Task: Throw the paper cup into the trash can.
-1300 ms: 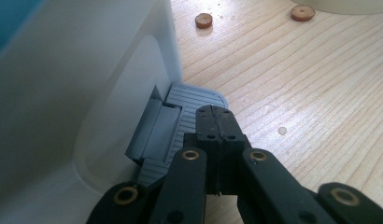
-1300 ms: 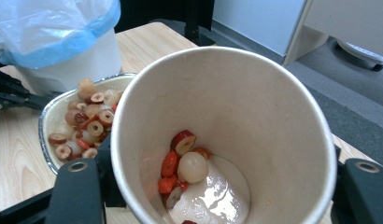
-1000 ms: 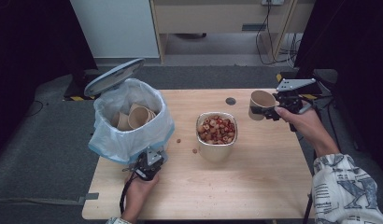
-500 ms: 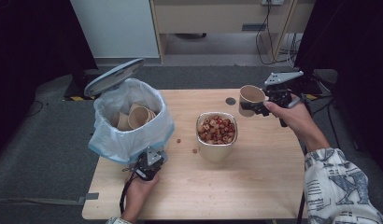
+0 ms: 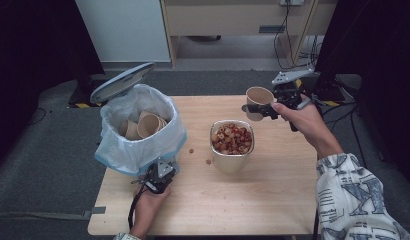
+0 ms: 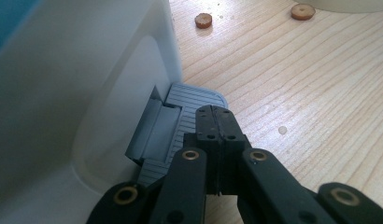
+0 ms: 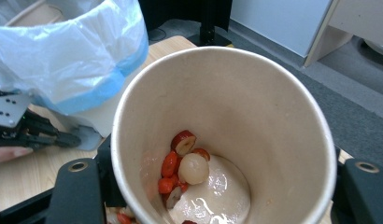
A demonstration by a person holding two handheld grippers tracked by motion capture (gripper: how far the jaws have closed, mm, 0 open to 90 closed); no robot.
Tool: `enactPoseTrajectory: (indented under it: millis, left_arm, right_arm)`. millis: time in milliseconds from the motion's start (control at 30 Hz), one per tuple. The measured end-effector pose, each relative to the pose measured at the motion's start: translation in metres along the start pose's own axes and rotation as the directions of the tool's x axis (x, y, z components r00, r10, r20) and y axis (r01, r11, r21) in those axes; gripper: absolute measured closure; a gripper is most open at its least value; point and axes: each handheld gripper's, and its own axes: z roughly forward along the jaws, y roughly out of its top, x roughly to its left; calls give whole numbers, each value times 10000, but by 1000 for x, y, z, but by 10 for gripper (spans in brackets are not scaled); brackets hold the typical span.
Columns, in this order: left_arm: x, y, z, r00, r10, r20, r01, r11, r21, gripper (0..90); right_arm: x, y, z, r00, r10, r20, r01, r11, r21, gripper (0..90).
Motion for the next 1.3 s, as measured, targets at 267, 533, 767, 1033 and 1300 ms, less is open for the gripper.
enactPoseTrajectory:
  millis: [267, 533, 767, 1033, 1300]
  left_arm:
    - [0, 0, 0, 10000, 24, 4, -24, 10000, -3, 893]
    - [0, 0, 0, 10000, 17, -2, -17, 10000, 6, 893]
    - [0, 0, 0, 10000, 37, -13, -37, 10000, 20, 893]
    - [0, 0, 0, 10000, 27, -4, -27, 10000, 23, 893]
    - [0, 0, 0, 10000, 39, -7, -39, 10000, 21, 893]
  right_arm:
    - [4, 11, 9, 9999, 114, -85, -114, 9999, -16, 315]
    - [15, 29, 19, 9998, 126, -174, -127, 9999, -90, 315]
    - [26, 43, 28, 9995, 59, -325, -63, 9999, -114, 314]
    - [35, 53, 39, 9987, -19, -504, 14, 10000, -85, 314]
    - [43, 62, 46, 9980, -43, -624, 34, 9999, -144, 314]
